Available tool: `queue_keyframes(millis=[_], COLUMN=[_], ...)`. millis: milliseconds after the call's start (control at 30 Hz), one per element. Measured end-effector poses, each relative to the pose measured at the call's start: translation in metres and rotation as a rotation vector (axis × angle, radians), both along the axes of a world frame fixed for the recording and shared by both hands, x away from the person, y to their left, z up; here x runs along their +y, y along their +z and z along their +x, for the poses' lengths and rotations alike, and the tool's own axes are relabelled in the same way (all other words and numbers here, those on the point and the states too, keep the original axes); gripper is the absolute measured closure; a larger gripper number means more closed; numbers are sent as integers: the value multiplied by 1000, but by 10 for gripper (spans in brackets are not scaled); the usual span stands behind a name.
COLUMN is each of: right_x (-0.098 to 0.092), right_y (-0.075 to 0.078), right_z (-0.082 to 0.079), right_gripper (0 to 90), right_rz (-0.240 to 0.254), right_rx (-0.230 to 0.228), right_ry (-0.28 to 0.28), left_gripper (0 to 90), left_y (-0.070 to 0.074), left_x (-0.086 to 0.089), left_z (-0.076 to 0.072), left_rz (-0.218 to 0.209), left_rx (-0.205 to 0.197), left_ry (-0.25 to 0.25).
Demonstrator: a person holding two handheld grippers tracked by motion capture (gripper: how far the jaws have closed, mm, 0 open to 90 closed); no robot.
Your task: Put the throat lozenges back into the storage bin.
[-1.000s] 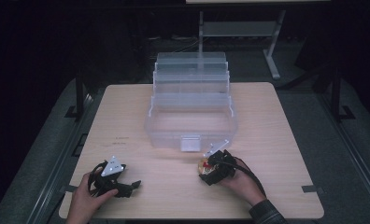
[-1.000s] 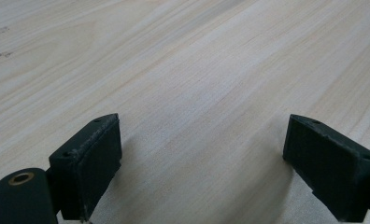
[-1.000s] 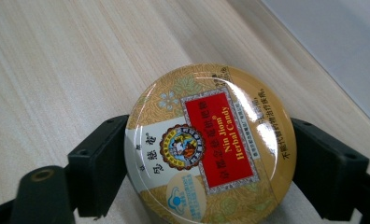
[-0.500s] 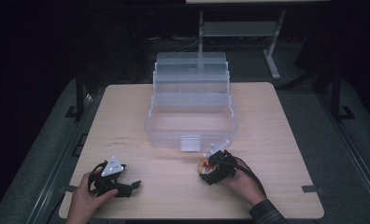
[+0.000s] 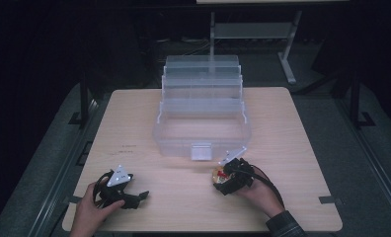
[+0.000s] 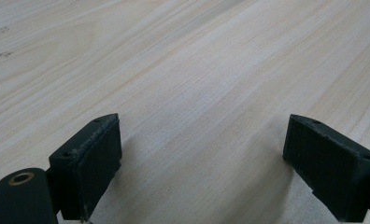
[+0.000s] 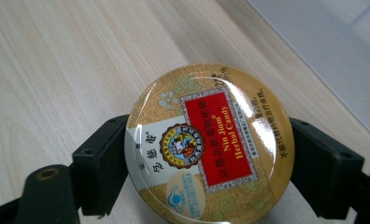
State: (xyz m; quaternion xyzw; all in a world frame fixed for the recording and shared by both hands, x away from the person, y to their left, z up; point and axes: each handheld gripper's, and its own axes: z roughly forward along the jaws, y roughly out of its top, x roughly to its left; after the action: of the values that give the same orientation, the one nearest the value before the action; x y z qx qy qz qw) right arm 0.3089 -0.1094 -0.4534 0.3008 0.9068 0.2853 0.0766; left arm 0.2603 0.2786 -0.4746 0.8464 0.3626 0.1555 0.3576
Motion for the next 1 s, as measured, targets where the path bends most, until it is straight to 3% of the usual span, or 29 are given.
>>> queue_keyframes(millis=[1000], right_x=[-28], right_y=[14], right_z=[-7], right_gripper=[195], right_rz=[10], right_rx=[-14], right_ry=[-43], left_gripper=[107], left_y=[0], left_x=[0], left_z=[0], left_rz=[0], left_rx=[0], left_ry=[0])
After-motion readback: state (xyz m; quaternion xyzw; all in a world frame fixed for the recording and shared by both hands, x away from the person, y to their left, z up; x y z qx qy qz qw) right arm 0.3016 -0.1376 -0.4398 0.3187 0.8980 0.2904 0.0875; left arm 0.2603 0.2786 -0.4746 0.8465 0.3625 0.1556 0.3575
